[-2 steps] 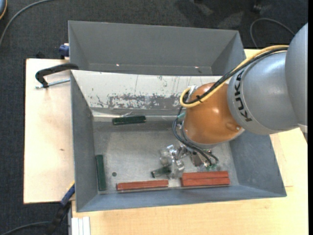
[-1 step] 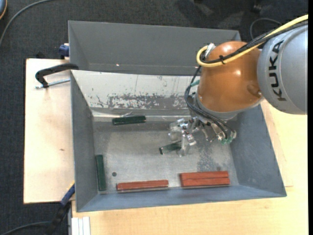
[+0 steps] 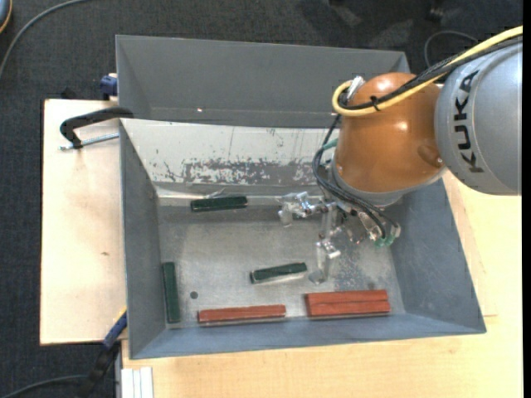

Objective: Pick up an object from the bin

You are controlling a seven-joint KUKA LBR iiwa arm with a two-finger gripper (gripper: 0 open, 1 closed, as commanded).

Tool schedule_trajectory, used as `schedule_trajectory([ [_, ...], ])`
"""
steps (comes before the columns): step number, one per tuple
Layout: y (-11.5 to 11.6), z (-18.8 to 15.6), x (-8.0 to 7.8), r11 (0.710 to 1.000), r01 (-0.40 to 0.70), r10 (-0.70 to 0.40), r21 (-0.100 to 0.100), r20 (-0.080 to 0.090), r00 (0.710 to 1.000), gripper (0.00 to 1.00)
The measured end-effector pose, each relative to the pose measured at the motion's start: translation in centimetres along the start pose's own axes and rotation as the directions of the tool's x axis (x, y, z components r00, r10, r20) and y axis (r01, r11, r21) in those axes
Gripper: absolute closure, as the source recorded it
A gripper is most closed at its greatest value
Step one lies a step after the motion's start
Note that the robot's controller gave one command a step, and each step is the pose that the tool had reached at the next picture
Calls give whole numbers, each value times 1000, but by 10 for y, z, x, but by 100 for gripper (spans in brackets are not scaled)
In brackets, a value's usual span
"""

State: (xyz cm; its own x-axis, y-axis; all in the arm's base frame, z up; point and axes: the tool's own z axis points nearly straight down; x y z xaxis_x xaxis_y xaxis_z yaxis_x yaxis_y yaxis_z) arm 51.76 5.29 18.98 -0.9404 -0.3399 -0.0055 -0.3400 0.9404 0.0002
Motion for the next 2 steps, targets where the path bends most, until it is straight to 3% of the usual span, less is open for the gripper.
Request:
schedule_trajectory([
  [1,-11,123,28,1000,-7,7,-3,-11,1000,0],
  [2,-11,117,26,1000,-6,6,-2,-7,1000,100],
])
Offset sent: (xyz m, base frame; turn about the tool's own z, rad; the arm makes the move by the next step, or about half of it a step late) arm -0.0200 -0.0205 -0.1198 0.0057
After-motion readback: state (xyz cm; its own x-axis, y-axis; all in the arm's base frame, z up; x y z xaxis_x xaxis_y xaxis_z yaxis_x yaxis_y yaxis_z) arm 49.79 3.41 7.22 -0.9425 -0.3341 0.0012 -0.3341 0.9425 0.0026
